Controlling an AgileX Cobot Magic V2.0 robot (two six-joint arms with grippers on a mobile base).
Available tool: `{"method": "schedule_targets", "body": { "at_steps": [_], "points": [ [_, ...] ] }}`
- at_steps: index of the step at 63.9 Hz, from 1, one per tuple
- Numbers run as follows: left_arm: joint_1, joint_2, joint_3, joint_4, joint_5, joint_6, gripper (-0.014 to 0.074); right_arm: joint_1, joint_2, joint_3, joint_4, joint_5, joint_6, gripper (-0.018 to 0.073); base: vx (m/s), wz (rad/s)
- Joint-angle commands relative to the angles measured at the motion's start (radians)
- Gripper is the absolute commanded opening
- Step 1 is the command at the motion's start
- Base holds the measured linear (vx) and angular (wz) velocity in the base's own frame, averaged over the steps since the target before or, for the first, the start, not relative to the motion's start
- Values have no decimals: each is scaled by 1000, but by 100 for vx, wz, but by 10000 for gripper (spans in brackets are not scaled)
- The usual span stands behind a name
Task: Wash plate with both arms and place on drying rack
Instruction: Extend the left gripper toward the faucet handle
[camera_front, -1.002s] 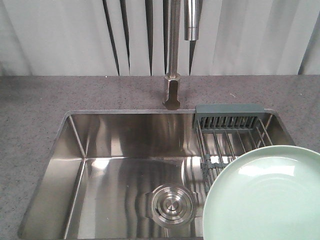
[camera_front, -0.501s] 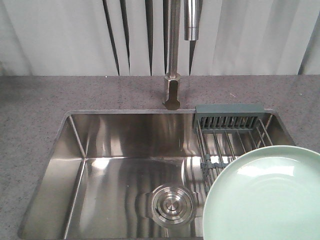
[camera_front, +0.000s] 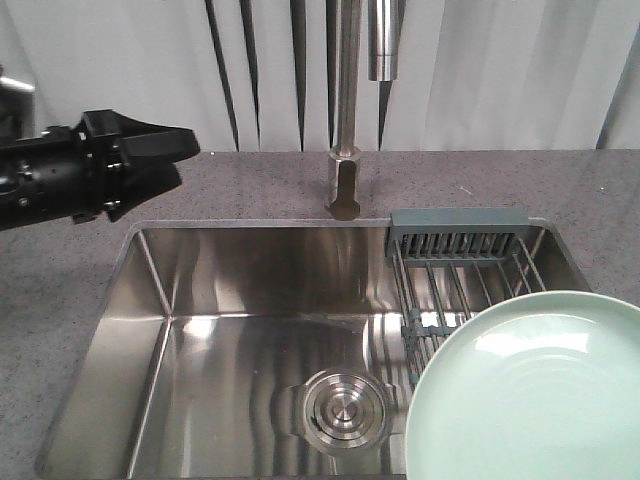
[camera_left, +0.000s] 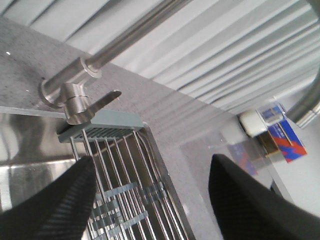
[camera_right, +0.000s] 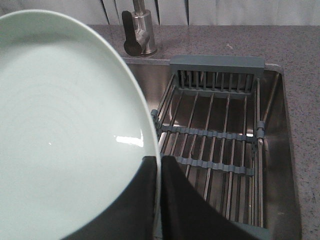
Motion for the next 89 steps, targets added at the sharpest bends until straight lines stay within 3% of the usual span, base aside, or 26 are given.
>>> {"method": "schedule_targets", "body": {
  "at_steps": [1, 17, 32, 46, 89],
  "points": [
    [-42, 109, -135, -107, 89, 16, 476, -2, 13, -24, 5, -76, 0, -2, 0, 0],
    [-133, 417, -473, -108, 107, 38, 476, -2, 13, -24, 5, -76, 0, -2, 0, 0],
    [-197, 575, -697, -108, 88, 31, 476, -2, 13, -24, 5, -76, 0, -2, 0, 0],
    [-227, 645, -787, -108, 6, 31, 472, -2, 13, -24, 5, -76, 0, -2, 0, 0],
    [-297, 718, -883, -108, -15, 28, 472, -2, 13, -24, 5, -76, 0, -2, 0, 0]
  ]
}}
